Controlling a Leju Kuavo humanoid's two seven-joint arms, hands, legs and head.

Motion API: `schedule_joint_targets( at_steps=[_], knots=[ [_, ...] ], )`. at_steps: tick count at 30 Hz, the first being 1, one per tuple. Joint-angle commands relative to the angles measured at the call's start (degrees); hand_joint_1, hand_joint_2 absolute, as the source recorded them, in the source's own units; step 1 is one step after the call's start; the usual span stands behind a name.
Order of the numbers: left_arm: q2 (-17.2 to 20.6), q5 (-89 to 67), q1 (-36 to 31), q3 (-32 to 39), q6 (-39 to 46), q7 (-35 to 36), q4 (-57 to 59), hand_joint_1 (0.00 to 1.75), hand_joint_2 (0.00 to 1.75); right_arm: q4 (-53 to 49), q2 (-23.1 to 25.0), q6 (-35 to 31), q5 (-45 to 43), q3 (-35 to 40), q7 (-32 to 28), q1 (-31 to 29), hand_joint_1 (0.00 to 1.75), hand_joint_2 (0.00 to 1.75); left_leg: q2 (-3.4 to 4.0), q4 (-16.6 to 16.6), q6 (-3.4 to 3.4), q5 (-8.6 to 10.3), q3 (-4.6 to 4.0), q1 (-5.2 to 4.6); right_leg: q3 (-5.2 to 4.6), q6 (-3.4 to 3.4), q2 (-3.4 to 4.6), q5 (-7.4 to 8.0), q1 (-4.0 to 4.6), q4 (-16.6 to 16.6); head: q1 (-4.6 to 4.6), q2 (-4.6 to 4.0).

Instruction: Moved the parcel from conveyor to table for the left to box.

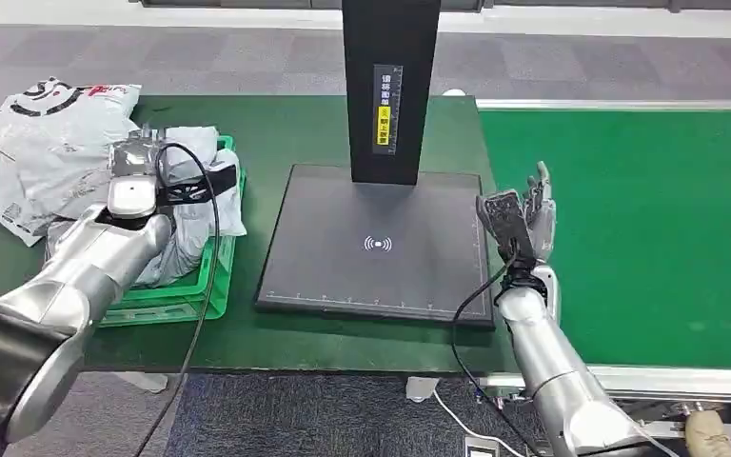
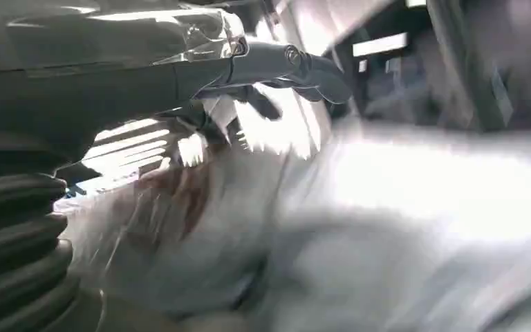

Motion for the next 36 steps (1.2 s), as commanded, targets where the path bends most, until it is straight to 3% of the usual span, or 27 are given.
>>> schedule_joint_targets(
  at_steps=[1,4,6,8,10,12,13,14,16,18,20,21,23,24,29,36],
  knots=[
    [1.4,-5.5,-3.5,5.6,18.5,0.2,0.3,0.00,1.75,1.3,0.4,-0.1,1.1,-0.7,1.2,-1.8,0.00,1.75,0.01,0.0,-0.01,-0.07,0.06,0.08,0.07,-0.02,0.13,-0.03,0.06,0.0,-0.02,-0.02],
    [1.9,-2.9,-3.7,9.3,24.1,-3.5,0.1,0.00,1.75,2.1,0.4,-0.3,1.0,-0.4,0.9,-2.2,0.00,1.75,0.12,0.1,-0.02,-0.05,-0.02,0.06,-0.04,-0.03,0.20,0.00,0.03,0.1,0.00,-0.02],
    [4.1,-11.6,-4.3,4.6,25.7,1.1,0.8,0.00,1.75,2.8,0.8,-0.3,0.7,-0.1,0.2,-2.5,0.00,1.75,0.12,0.0,-0.03,-0.07,0.10,0.10,0.08,-0.06,0.25,-0.02,0.07,0.0,0.00,0.00],
    [5.1,-13.0,-4.2,4.9,26.8,1.2,0.5,0.00,1.75,4.0,1.4,-0.4,0.7,0.4,0.1,-3.5,0.00,1.75,0.14,0.0,-0.04,-0.07,0.05,0.07,-0.01,-0.05,0.27,-0.02,0.04,0.1,-0.02,0.00],
    [4.7,-9.5,-2.6,8.9,27.9,-2.6,-2.8,0.00,1.75,4.7,1.7,-0.7,0.5,0.5,-0.2,-4.3,0.00,1.75,0.19,0.0,-0.03,-0.05,0.01,0.05,-0.05,-0.04,0.29,0.01,0.02,0.1,0.00,0.00],
    [0.1,4.1,-1.0,19.9,27.9,-18.8,-5.0,0.00,1.75,5.3,1.2,-1.0,-0.6,0.5,-1.0,-5.2,0.00,1.75,0.08,0.0,-0.01,-0.02,0.01,0.04,0.00,-0.02,0.18,0.01,0.01,0.0,-0.02,-0.02],
    [-0.4,3.8,-1.0,19.8,27.9,-18.4,-5.3,0.00,1.75,5.3,1.0,-0.8,-0.7,0.4,-1.0,-5.3,0.00,1.75,0.00,0.0,0.00,-0.03,0.04,0.07,0.05,-0.02,0.13,-0.01,0.03,0.0,-0.02,0.00],
    [-3.3,8.4,-1.3,22.2,27.9,-24.7,-3.6,0.00,1.75,5.3,0.7,-0.1,-1.8,0.1,-1.7,-5.4,0.00,1.75,-0.13,0.0,0.01,0.00,0.07,0.07,0.12,-0.01,0.03,-0.02,0.02,0.0,0.00,-0.02],
    [-4.9,10.1,-1.2,22.8,27.6,-27.6,-3.3,0.00,1.75,5.3,0.4,0.3,-2.2,0.0,-2.1,-5.4,0.00,1.75,-0.22,0.0,-0.01,0.05,0.01,0.04,0.05,0.01,-0.16,-0.04,0.00,0.0,-0.02,0.00],
    [-9.1,18.9,-0.5,26.7,20.0,-37.3,-3.3,0.00,1.75,5.0,0.2,0.6,-3.2,0.2,-3.1,-5.6,0.00,1.75,-0.32,-0.1,0.04,0.05,0.09,0.06,0.20,0.02,-0.22,-0.04,0.02,-0.1,0.00,0.00],
    [-12.8,24.5,0.7,29.5,15.8,-40.4,-3.3,0.00,1.75,4.7,0.4,1.8,-4.3,0.1,-3.3,-5.9,0.00,1.75,-0.46,-0.1,0.06,0.05,0.08,0.06,0.29,0.03,-0.35,-0.04,0.01,-0.1,-0.02,-0.02],
    [-15.3,28.9,1.5,30.9,9.0,-43.6,-3.3,0.00,1.75,4.2,0.5,1.5,-4.7,0.2,-3.6,-5.9,0.00,1.75,-0.51,-0.1,0.07,0.07,0.09,0.03,0.32,0.04,-0.39,-0.03,-0.01,-0.2,0.00,-0.02],
    [-17.5,29.5,2.4,31.0,9.9,-43.6,-3.3,0.00,1.75,4.0,0.7,1.7,-4.9,0.2,-3.5,-6.0,0.00,1.75,-0.52,-0.1,0.06,0.08,0.12,-0.01,0.34,0.04,-0.41,-0.04,-0.06,-0.2,-0.02,-0.02],
    [-18.5,30.2,2.9,29.8,6.1,-45.1,-3.2,0.00,1.75,3.3,0.9,2.0,-5.4,0.2,-3.5,-5.7,0.00,1.75,-0.41,0.0,0.04,0.05,0.02,-0.07,0.21,0.05,-0.34,-0.02,-0.12,-0.1,0.00,0.00],
    [-19.3,31.0,3.4,29.8,4.8,-45.9,-3.3,0.00,1.75,3.0,1.1,1.7,-5.6,0.2,-3.6,-5.6,0.00,1.75,-0.34,0.0,0.03,-0.02,0.03,-0.09,0.21,0.05,-0.17,-0.01,-0.14,-0.1,0.00,-0.02],
    [-27.2,38.6,9.7,22.9,1.5,-48.9,-4.7,0.00,1.75,-2.3,2.8,1.9,-7.4,0.6,-0.3,-1.8,0.00,1.75,-0.44,-0.1,0.05,0.01,0.04,-0.08,0.17,0.05,-0.34,-0.04,-0.11,-0.1,0.00,-0.02]
  ],
)
